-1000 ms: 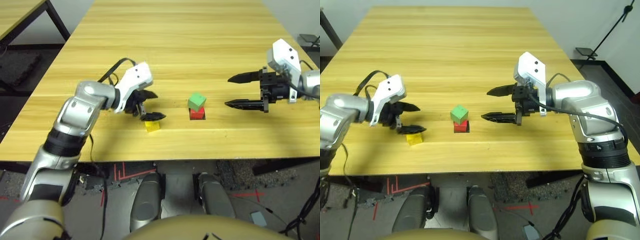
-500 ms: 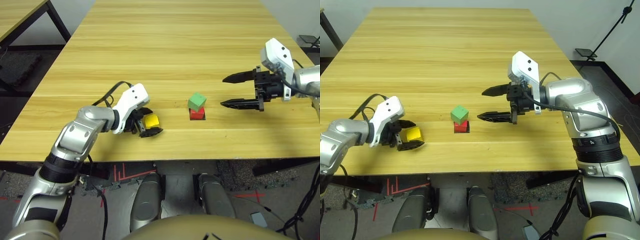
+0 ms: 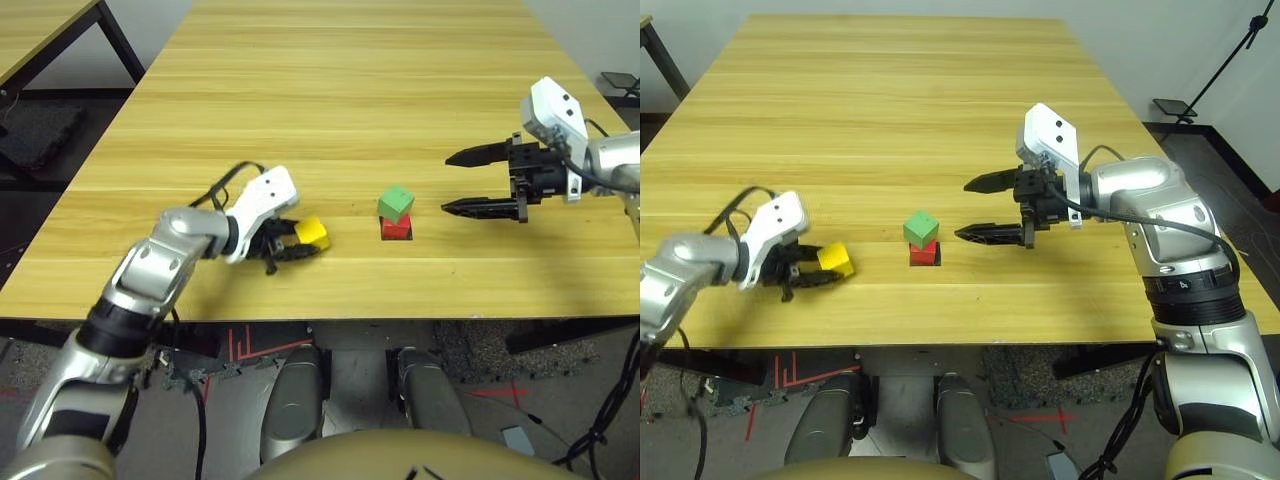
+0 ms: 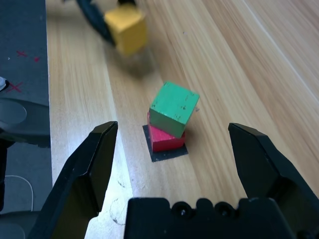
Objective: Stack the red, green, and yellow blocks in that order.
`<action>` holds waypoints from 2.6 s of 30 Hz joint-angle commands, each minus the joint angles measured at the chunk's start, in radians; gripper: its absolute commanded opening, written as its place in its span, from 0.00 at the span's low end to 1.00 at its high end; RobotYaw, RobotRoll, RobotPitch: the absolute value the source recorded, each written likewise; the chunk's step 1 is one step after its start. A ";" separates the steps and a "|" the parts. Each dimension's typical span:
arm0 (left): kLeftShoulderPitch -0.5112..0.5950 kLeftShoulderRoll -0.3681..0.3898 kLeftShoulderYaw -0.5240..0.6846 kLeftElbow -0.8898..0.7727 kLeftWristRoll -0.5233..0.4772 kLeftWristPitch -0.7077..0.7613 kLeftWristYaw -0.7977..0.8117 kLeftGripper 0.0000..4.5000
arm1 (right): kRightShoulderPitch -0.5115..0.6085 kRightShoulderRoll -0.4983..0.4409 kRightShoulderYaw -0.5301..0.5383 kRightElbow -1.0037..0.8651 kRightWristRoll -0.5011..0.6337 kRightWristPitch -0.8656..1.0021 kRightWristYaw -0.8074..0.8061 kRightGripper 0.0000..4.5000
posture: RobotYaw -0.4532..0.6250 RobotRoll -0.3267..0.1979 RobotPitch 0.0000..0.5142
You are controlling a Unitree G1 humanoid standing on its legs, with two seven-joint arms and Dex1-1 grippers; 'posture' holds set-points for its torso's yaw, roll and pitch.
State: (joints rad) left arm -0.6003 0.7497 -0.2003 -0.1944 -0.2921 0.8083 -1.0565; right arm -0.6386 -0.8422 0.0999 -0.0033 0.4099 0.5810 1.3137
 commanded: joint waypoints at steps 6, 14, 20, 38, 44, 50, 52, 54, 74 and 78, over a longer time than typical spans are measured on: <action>-0.310 -0.093 -0.151 0.304 0.066 -0.146 -0.166 0.43 | 0.069 -0.014 -0.033 -0.049 0.015 0.006 -0.025 1.00 | 0.48 0.52 0.14; -0.463 -0.265 -0.219 0.581 0.138 -0.257 -0.237 0.43 | 0.144 -0.032 -0.082 -0.103 0.027 0.024 -0.062 1.00 | 0.42 0.55 0.15; -0.460 -0.322 -0.222 0.590 0.152 -0.254 -0.259 0.43 | 0.174 -0.042 -0.107 -0.133 0.034 0.042 -0.079 1.00 | 0.40 0.55 0.15; -0.417 -0.351 -0.212 0.576 0.159 -0.232 -0.229 0.43 | 0.155 -0.043 -0.101 -0.155 0.054 0.074 -0.107 1.00 | 0.40 0.56 0.18; -0.414 -0.359 -0.210 0.595 0.169 -0.237 -0.220 0.43 | 0.158 -0.043 -0.105 -0.167 0.059 0.086 -0.116 1.00 | 0.40 0.56 0.18; -0.413 -0.368 -0.214 0.617 0.183 -0.245 -0.213 0.72 | 0.155 -0.045 -0.109 -0.170 0.061 0.093 -0.119 1.00 | 0.39 0.56 0.17; -0.410 -0.376 -0.207 0.623 0.182 -0.250 -0.202 0.89 | 0.153 -0.046 -0.112 -0.167 0.060 0.092 -0.119 1.00 | 0.39 0.55 0.17; -0.404 -0.378 -0.198 0.616 0.176 -0.246 -0.191 1.00 | 0.149 -0.048 -0.115 -0.164 0.060 0.092 -0.121 1.00 | 0.39 0.55 0.17; 0.144 -0.479 0.565 0.150 0.080 -0.377 0.656 1.00 | 0.147 0.159 -0.561 0.636 -0.056 -0.434 -0.713 1.00 | 0.46 0.43 0.17; 0.236 -0.535 0.579 0.190 0.104 -0.547 0.757 1.00 | 0.098 0.154 -0.563 0.867 -0.091 -0.635 -0.758 1.00 | 0.46 0.40 0.18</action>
State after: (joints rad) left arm -0.3773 0.2264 0.3743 -0.0165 -0.2017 0.3341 -0.3382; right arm -0.5382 -0.6840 -0.4509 0.7877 0.3385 0.0191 0.5703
